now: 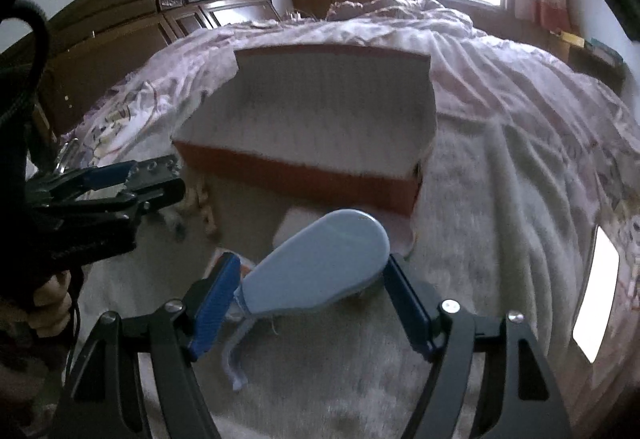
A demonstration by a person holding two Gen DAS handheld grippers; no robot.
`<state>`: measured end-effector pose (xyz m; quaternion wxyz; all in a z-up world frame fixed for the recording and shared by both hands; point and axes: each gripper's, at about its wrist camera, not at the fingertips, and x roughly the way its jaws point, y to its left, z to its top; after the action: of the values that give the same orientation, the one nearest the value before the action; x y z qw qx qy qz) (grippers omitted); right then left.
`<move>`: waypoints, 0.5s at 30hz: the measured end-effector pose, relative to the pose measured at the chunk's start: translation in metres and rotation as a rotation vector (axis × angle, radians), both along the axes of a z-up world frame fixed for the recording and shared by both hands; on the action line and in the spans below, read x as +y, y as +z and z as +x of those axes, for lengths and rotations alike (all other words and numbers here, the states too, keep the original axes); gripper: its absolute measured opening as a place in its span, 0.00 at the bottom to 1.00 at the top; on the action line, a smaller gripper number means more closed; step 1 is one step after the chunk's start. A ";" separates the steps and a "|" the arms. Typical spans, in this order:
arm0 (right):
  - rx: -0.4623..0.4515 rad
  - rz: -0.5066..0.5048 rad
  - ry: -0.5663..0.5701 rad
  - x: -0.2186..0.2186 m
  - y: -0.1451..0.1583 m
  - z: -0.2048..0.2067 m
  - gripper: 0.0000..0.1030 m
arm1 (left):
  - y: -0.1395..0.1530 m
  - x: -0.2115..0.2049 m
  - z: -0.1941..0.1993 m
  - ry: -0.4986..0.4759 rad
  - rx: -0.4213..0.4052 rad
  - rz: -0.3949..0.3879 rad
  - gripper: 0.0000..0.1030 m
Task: Organize rigid objects
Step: 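Carry the grey plate and blue tape over the box and lower them inside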
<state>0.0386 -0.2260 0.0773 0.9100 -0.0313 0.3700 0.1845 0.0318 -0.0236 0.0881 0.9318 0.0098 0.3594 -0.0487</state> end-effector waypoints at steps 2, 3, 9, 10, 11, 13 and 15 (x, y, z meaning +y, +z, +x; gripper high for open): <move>-0.012 -0.001 -0.006 0.002 0.007 0.010 0.75 | 0.007 -0.002 0.011 -0.006 -0.011 0.005 0.72; -0.015 0.000 -0.007 0.004 0.010 0.015 0.75 | 0.009 -0.003 0.016 -0.006 -0.012 0.007 0.72; -0.032 0.000 -0.017 0.008 0.023 0.050 0.75 | 0.018 -0.007 0.046 -0.008 -0.015 0.009 0.72; -0.029 0.002 -0.017 0.008 0.024 0.055 0.75 | 0.018 -0.007 0.052 -0.006 -0.013 0.012 0.72; -0.026 0.002 -0.019 0.009 0.024 0.062 0.75 | 0.018 -0.008 0.058 -0.006 -0.011 0.014 0.72; -0.019 -0.003 -0.026 0.010 0.023 0.074 0.75 | 0.017 -0.010 0.067 -0.007 -0.006 0.019 0.72; -0.008 -0.010 -0.030 0.011 0.022 0.087 0.75 | 0.015 -0.011 0.079 -0.004 0.004 0.027 0.72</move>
<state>0.1257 -0.2154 0.0993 0.9140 -0.0310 0.3676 0.1686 0.1109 -0.0344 0.1027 0.9309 0.0229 0.3617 -0.0459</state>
